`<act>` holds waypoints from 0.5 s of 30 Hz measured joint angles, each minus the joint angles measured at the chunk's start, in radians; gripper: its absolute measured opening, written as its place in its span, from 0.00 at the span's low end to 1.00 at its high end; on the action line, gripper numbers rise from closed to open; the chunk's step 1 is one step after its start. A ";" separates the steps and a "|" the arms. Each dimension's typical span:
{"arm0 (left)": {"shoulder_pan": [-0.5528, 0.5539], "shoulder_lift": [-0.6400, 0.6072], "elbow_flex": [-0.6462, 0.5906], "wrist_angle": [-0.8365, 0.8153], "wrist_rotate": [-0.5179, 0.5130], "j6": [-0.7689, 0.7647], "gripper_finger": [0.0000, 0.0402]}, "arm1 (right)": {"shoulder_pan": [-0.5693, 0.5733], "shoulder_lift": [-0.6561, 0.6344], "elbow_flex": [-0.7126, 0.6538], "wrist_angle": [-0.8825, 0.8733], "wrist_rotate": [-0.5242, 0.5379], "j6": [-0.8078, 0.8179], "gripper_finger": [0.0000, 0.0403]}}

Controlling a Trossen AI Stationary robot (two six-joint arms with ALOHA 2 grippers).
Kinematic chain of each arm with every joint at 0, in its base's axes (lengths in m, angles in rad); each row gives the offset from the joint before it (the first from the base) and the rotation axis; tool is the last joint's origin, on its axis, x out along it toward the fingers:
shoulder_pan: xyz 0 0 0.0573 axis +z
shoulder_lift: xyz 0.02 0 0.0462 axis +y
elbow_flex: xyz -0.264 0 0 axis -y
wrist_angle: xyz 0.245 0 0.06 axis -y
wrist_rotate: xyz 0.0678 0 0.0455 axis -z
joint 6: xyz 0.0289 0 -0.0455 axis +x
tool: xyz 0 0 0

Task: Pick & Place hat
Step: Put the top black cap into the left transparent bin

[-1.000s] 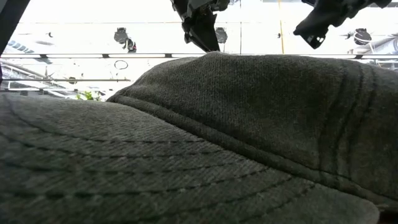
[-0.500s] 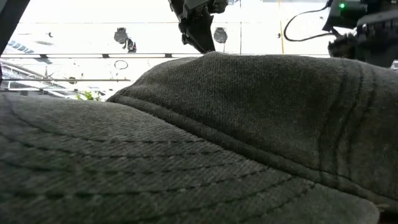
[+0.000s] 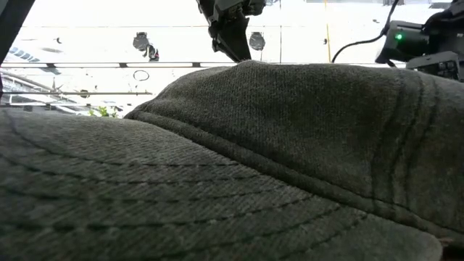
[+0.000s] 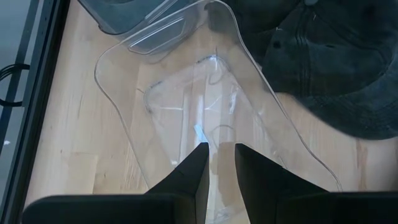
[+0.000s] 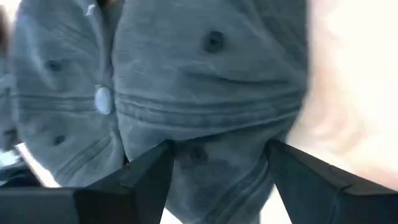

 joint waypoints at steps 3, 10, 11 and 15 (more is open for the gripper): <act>0.000 0.000 0.000 0.000 0.000 0.003 0.22 | 0.000 -0.006 -0.021 0.084 -0.079 0.007 0.61; 0.000 0.000 0.000 0.001 0.000 0.004 0.22 | 0.000 -0.048 -0.022 0.267 -0.215 0.046 0.61; 0.000 0.000 0.000 0.001 0.000 0.004 0.22 | 0.000 -0.057 -0.022 0.291 -0.232 0.055 0.61; 0.000 0.000 0.000 0.001 0.000 0.004 0.22 | 0.000 -0.090 -0.022 0.322 -0.228 0.103 0.61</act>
